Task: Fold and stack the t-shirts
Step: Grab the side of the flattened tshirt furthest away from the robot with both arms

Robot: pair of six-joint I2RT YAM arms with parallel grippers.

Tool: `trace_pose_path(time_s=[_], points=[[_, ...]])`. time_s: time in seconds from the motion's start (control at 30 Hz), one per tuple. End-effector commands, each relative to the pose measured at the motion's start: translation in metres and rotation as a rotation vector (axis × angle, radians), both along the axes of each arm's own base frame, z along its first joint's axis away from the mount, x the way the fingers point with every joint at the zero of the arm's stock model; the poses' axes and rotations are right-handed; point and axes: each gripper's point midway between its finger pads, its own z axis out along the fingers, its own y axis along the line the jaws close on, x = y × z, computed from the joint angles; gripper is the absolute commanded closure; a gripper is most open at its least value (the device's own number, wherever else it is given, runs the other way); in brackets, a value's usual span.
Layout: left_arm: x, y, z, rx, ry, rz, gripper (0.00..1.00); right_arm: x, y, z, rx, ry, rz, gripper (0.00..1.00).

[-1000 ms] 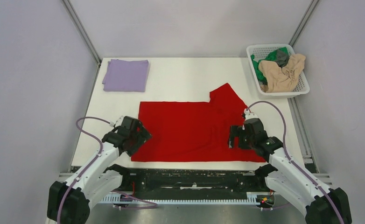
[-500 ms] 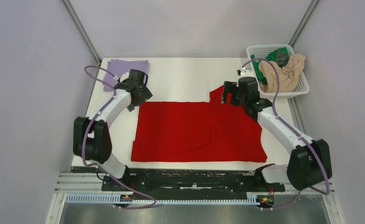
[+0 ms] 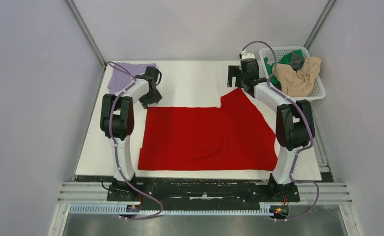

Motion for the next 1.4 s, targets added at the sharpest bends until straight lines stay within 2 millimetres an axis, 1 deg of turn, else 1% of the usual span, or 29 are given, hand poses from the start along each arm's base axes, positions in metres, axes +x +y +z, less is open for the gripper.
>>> trace_pose_path(time_s=[0.0, 0.03, 0.13, 0.23, 0.33, 0.4, 0.47, 0.5, 0.53, 0.63, 0.7, 0.77, 0.83, 0.9, 1.0, 1.03, 1.17, 1.23, 1.27, 1.3, 1.33, 1.37], points=[[-0.014, 0.009, -0.003, 0.045, 0.055, 0.005, 0.35, 0.038, -0.002, 0.011, -0.022, -0.067, -0.009, 0.02], [-0.018, 0.01, -0.005, 0.047, 0.061, 0.01, 0.36, 0.043, -0.002, 0.01, -0.026, -0.069, -0.011, 0.02], [-0.028, 0.012, -0.012, 0.055, 0.094, 0.018, 0.41, 0.054, 0.001, -0.004, -0.032, -0.054, -0.007, 0.02], [-0.039, 0.009, -0.019, 0.035, 0.127, 0.028, 0.5, 0.061, 0.003, -0.021, -0.035, -0.031, -0.005, 0.02], [-0.048, 0.005, -0.021, 0.011, 0.143, 0.025, 0.59, 0.069, 0.003, -0.032, -0.047, -0.024, -0.018, 0.02], [-0.053, 0.005, -0.019, 0.009, 0.144, 0.029, 0.68, 0.073, 0.001, -0.038, -0.054, -0.02, -0.031, 0.02], [-0.057, 0.006, -0.018, 0.013, 0.146, 0.029, 0.83, 0.076, 0.001, -0.043, -0.055, -0.018, -0.036, 0.02], [-0.058, 0.007, -0.016, 0.016, 0.145, 0.029, 0.93, 0.077, 0.002, -0.047, -0.056, -0.016, -0.035, 0.02], [-0.059, 0.008, -0.015, 0.021, 0.146, 0.03, 0.98, 0.079, 0.001, -0.049, -0.056, -0.015, -0.037, 0.02], [-0.058, 0.008, -0.006, 0.027, 0.127, 0.024, 0.98, 0.081, 0.006, -0.061, -0.054, -0.001, -0.016, 0.04], [-0.056, 0.007, 0.0, 0.027, 0.111, 0.014, 0.98, 0.084, 0.008, -0.067, -0.049, 0.004, -0.013, 0.09], [-0.054, 0.006, 0.008, 0.027, 0.093, 0.004, 0.98, 0.081, 0.01, -0.076, -0.048, 0.037, -0.009, 0.16], [-0.054, 0.005, 0.015, 0.034, 0.076, -0.001, 0.98, 0.073, 0.004, -0.086, -0.073, 0.077, -0.037, 0.2], [-0.056, 0.005, 0.021, 0.044, 0.062, -0.005, 0.98, 0.064, -0.003, -0.089, -0.091, 0.096, -0.057, 0.23], [-0.057, 0.004, 0.03, 0.05, 0.034, -0.013, 0.98, 0.048, -0.012, -0.09, -0.116, 0.112, -0.086, 0.25], [-0.058, 0.003, 0.032, 0.051, 0.023, -0.022, 0.98, 0.045, -0.014, -0.087, -0.119, 0.107, -0.091, 0.26], [-0.059, -0.001, 0.042, 0.045, -0.021, -0.045, 0.98, 0.033, -0.014, -0.083, -0.101, 0.113, -0.084, 0.43], [-0.059, -0.004, 0.049, 0.037, -0.044, -0.057, 0.98, 0.029, -0.013, -0.078, -0.088, 0.105, -0.082, 0.48], [-0.06, -0.005, 0.052, 0.036, -0.053, -0.062, 0.98, 0.028, -0.013, -0.076, -0.081, 0.096, -0.08, 0.54], [-0.06, -0.006, 0.055, 0.037, -0.061, -0.067, 0.98, 0.028, -0.012, -0.071, -0.073, 0.08, -0.077, 0.65], [-0.06, -0.006, 0.057, 0.039, -0.069, -0.071, 0.98, 0.029, -0.01, -0.067, -0.066, 0.067, -0.072, 0.82], [-0.061, -0.006, 0.06, 0.04, -0.074, -0.073, 0.98, 0.031, -0.009, -0.059, -0.06, 0.045, -0.068, 0.93]])
